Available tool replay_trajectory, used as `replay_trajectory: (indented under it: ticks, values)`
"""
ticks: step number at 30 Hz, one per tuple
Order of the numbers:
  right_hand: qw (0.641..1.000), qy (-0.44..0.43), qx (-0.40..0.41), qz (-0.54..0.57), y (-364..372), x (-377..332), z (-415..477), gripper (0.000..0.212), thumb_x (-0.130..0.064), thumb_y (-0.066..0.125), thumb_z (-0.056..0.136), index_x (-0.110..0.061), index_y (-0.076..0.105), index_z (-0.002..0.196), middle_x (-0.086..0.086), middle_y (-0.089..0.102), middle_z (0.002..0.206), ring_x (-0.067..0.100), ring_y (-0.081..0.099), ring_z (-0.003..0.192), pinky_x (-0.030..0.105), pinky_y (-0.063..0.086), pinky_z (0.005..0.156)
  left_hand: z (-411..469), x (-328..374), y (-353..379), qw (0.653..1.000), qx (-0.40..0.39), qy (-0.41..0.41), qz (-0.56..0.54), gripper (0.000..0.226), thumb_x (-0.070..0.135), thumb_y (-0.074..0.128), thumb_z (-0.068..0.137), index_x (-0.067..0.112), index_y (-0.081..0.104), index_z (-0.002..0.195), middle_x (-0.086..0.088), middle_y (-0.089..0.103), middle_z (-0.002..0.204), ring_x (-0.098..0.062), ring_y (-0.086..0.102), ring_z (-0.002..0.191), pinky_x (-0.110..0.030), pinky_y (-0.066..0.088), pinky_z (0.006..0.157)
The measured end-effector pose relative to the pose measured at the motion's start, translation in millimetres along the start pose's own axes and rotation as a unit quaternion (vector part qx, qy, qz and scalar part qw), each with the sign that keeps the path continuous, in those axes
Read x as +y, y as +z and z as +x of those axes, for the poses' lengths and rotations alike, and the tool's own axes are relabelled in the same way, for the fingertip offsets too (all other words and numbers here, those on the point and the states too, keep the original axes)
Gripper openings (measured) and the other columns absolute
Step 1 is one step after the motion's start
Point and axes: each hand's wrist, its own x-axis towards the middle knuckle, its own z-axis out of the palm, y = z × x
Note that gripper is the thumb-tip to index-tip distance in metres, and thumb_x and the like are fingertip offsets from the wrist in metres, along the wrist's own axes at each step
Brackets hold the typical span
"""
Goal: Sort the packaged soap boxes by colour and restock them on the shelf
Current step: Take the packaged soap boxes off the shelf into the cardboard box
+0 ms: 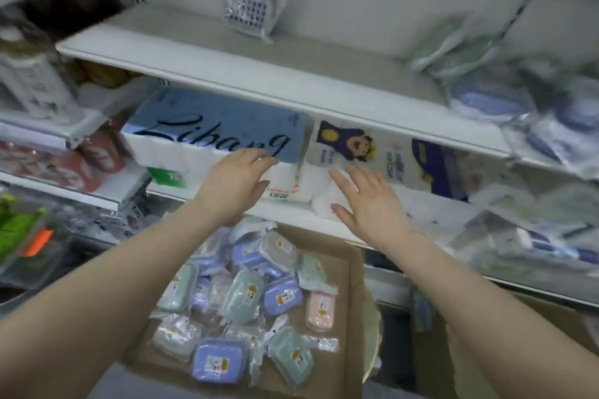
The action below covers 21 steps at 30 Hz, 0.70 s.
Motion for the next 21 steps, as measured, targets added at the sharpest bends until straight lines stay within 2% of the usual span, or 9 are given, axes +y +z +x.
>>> replay_trajectory:
  ticks: [3, 6, 9, 11, 14, 16, 18, 21]
  values:
    - [0.998, 0.000, 0.052, -0.023, -35, 32, 29, 0.057, -0.043, 0.047, 0.094, -0.015, 0.044, 0.144, 0.016, 0.051, 0.138, 0.036, 0.044, 0.132, 0.048, 0.036, 0.108, 54, 3, -30, 0.999, 0.048, 0.013, -0.001, 0.043, 0.016, 0.070, 0.082, 0.009, 0.061, 0.124, -0.012, 0.061, 0.122, -0.034, 0.057, 0.111, -0.042, 0.052, 0.083]
    - [0.996, 0.011, 0.087, -0.036, -61, 64, 55, 0.056, -0.039, 0.053, 0.094, -0.012, 0.047, 0.142, 0.018, 0.053, 0.134, 0.038, 0.046, 0.129, 0.049, 0.036, 0.105, 105, 0, -46, 0.998, 0.067, -0.003, 0.004, 0.051, 0.017, 0.068, 0.083, 0.009, 0.054, 0.132, -0.015, 0.054, 0.130, -0.037, 0.050, 0.118, -0.045, 0.049, 0.087]
    - [0.994, 0.029, 0.085, -0.054, -75, 95, 81, 0.059, -0.043, 0.043, 0.093, -0.012, 0.047, 0.142, 0.023, 0.054, 0.133, 0.040, 0.048, 0.126, 0.050, 0.039, 0.102, 154, -11, -46, 0.997, 0.042, -0.064, 0.007, 0.059, 0.027, 0.062, 0.090, 0.015, 0.040, 0.143, -0.015, 0.040, 0.145, -0.037, 0.039, 0.128, -0.046, 0.041, 0.099]
    - [0.995, 0.038, 0.077, -0.056, -78, 114, 99, 0.061, -0.045, 0.043, 0.092, -0.012, 0.045, 0.144, 0.024, 0.052, 0.135, 0.041, 0.047, 0.127, 0.052, 0.039, 0.103, 181, -19, -45, 0.994, 0.025, -0.107, 0.011, 0.063, 0.032, 0.058, 0.092, 0.021, 0.032, 0.148, -0.017, 0.030, 0.151, -0.037, 0.033, 0.133, -0.045, 0.036, 0.104]
    - [0.995, 0.043, 0.073, -0.061, -79, 133, 126, 0.064, -0.048, 0.040, 0.091, -0.013, 0.045, 0.144, 0.023, 0.052, 0.135, 0.042, 0.049, 0.123, 0.051, 0.039, 0.102, 210, -32, -39, 0.989, 0.021, -0.142, 0.023, 0.065, 0.033, 0.056, 0.092, 0.025, 0.028, 0.150, -0.024, 0.027, 0.149, -0.040, 0.031, 0.134, -0.048, 0.038, 0.102]
    - [0.994, 0.047, 0.068, -0.074, -78, 140, 143, 0.063, -0.048, 0.042, 0.090, -0.015, 0.045, 0.143, 0.022, 0.052, 0.132, 0.042, 0.052, 0.118, 0.049, 0.042, 0.096, 227, -43, -34, 0.987, 0.004, -0.156, 0.034, 0.066, 0.033, 0.054, 0.093, 0.027, 0.024, 0.151, -0.028, 0.027, 0.147, -0.041, 0.029, 0.135, -0.050, 0.041, 0.100]
    - [0.993, 0.054, 0.073, -0.081, -73, 145, 157, 0.061, -0.044, 0.051, 0.089, -0.015, 0.046, 0.143, 0.022, 0.054, 0.130, 0.043, 0.055, 0.115, 0.048, 0.046, 0.090, 244, -57, -29, 0.984, -0.022, -0.173, 0.038, 0.067, 0.037, 0.053, 0.094, 0.031, 0.019, 0.152, -0.026, 0.018, 0.153, -0.043, 0.021, 0.140, -0.051, 0.037, 0.104]
    - [0.992, 0.079, 0.060, -0.076, -63, 150, 174, 0.062, -0.044, 0.048, 0.090, -0.015, 0.044, 0.145, 0.022, 0.051, 0.136, 0.043, 0.048, 0.127, 0.052, 0.043, 0.098, 272, -83, -25, 0.981, -0.025, -0.189, 0.032, 0.074, 0.038, 0.055, 0.093, 0.034, 0.012, 0.153, -0.017, 0.001, 0.160, -0.041, 0.008, 0.145, -0.050, 0.025, 0.114]
